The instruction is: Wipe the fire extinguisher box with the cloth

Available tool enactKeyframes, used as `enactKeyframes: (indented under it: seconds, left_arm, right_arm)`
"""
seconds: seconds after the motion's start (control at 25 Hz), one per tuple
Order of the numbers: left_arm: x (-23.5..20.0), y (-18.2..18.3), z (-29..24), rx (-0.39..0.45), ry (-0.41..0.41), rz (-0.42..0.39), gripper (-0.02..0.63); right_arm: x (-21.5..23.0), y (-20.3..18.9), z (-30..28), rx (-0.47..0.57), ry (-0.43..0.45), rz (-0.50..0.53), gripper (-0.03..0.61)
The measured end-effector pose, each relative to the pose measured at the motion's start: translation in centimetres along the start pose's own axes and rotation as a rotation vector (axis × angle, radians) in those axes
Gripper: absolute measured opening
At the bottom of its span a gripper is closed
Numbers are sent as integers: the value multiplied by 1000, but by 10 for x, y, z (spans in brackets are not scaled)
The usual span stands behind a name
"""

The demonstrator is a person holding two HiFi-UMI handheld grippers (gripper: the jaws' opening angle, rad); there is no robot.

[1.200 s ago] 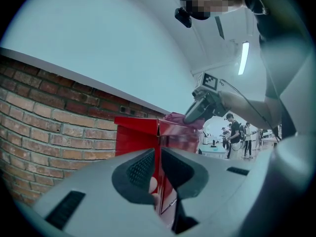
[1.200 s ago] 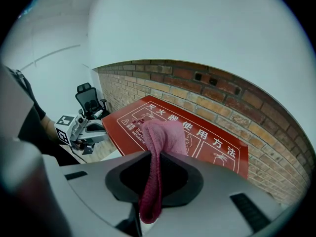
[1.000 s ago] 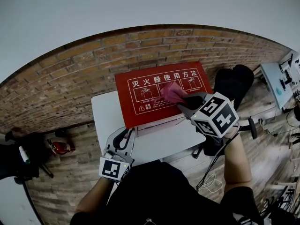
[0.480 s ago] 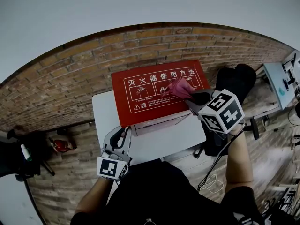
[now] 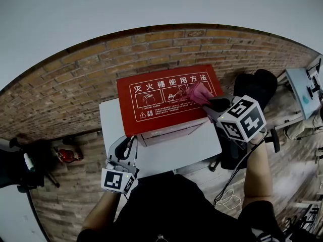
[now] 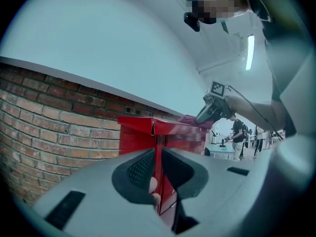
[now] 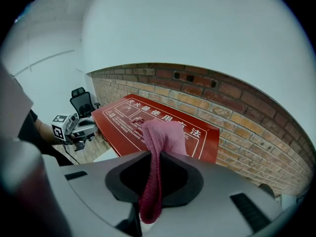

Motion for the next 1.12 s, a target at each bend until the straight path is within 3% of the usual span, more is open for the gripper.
enactKeyframes:
  seconds: [0.56,1.12]
  left_arm:
    - [1,0,-1,8,45,-27,66]
    - [3,0,-1,12,121,-86,66]
  right_arm:
    - [32,-31,14,0,-53,-34,61]
    - [51,-52,22,47,-43,-40,61]
Point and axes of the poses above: the fingertips, and each gripper's own axes: z backward along the fingers, x to its right, y out of its top, the point moved 2 cm from there along z, backward along the fingers, and after that the axes turned 15 degrees about z, right-handed, at the moved point
